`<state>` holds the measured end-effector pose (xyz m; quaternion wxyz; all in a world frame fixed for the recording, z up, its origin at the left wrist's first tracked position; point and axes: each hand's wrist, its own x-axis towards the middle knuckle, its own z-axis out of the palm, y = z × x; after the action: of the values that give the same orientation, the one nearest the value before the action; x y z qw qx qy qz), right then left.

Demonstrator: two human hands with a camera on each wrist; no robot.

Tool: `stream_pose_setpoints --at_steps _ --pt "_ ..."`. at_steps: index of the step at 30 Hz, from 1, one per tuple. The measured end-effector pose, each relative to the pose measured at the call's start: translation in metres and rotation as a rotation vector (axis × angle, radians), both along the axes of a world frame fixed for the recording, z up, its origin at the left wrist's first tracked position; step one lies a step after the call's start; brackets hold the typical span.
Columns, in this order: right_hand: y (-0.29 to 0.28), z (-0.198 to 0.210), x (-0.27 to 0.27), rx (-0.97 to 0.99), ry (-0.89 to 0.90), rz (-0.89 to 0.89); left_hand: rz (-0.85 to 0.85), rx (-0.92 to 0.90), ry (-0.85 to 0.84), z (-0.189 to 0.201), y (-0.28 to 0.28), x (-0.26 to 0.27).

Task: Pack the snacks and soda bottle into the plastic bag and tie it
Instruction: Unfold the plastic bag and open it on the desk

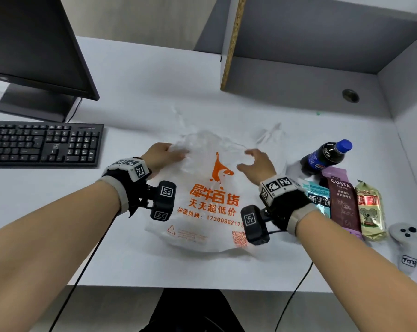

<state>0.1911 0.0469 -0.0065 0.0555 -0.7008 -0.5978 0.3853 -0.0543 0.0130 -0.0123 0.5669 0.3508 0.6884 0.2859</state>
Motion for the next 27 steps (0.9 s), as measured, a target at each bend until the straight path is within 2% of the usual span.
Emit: stream_pose_setpoints --at_steps 3,7,9,11,13,18,20,23,27 --pt "0.024 0.024 -0.011 0.090 -0.025 0.127 -0.049 0.091 -0.076 0.024 0.006 0.001" --pt "0.046 0.046 -0.026 0.143 -0.189 0.294 -0.059 0.170 -0.100 0.048 0.014 0.000" --pt "0.052 0.059 -0.030 0.214 -0.240 0.292 0.011 0.210 -0.133 0.056 0.018 -0.001" --pt "0.054 0.075 -0.034 0.361 -0.277 0.275 0.153 0.251 -0.186 0.061 0.024 -0.003" --pt "0.054 0.095 -0.037 0.505 -0.242 0.242 0.243 0.289 -0.209 0.066 0.031 -0.005" --pt "0.057 0.142 -0.040 0.820 -0.081 0.165 0.146 0.337 -0.094 0.082 0.038 0.001" --pt "0.053 0.151 -0.040 0.848 -0.039 0.203 0.156 0.359 -0.122 0.090 0.041 0.004" --pt "0.045 0.149 -0.037 0.791 -0.054 0.276 0.220 0.411 -0.210 0.104 0.045 0.004" --pt "0.037 0.129 -0.030 0.677 -0.086 0.309 0.195 0.491 -0.181 0.115 0.051 0.001"
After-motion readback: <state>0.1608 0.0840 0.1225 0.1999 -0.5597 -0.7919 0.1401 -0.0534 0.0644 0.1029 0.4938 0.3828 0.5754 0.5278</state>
